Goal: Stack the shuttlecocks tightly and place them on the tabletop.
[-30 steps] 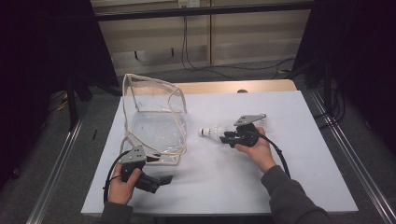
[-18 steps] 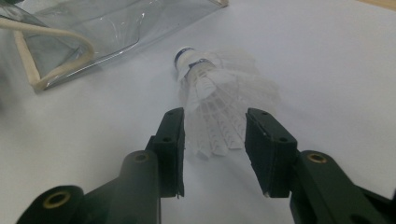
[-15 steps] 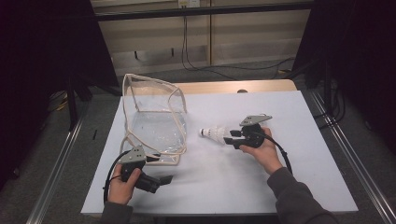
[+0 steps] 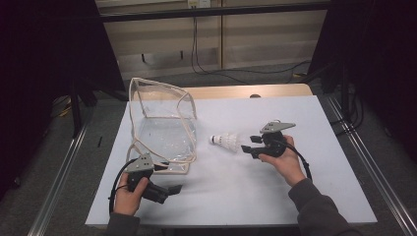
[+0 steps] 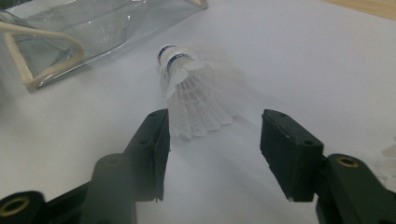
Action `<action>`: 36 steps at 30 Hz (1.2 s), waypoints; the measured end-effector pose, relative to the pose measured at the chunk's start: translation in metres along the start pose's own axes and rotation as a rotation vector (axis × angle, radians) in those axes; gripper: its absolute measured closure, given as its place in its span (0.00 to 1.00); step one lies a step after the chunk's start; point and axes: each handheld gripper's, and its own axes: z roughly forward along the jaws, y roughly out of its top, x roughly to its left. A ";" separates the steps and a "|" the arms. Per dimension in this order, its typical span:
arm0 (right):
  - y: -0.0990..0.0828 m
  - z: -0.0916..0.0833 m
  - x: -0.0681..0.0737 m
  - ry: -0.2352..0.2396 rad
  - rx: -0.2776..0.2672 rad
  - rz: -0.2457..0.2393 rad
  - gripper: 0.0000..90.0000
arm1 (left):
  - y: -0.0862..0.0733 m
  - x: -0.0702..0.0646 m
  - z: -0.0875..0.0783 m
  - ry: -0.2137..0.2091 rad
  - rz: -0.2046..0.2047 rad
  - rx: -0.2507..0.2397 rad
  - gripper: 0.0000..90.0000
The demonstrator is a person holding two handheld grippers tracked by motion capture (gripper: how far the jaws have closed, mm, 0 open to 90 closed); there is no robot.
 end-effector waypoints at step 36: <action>-0.005 -0.024 -0.014 -0.101 0.002 0.043 0.20 | 0.001 -0.001 0.000 0.000 0.003 0.003 0.03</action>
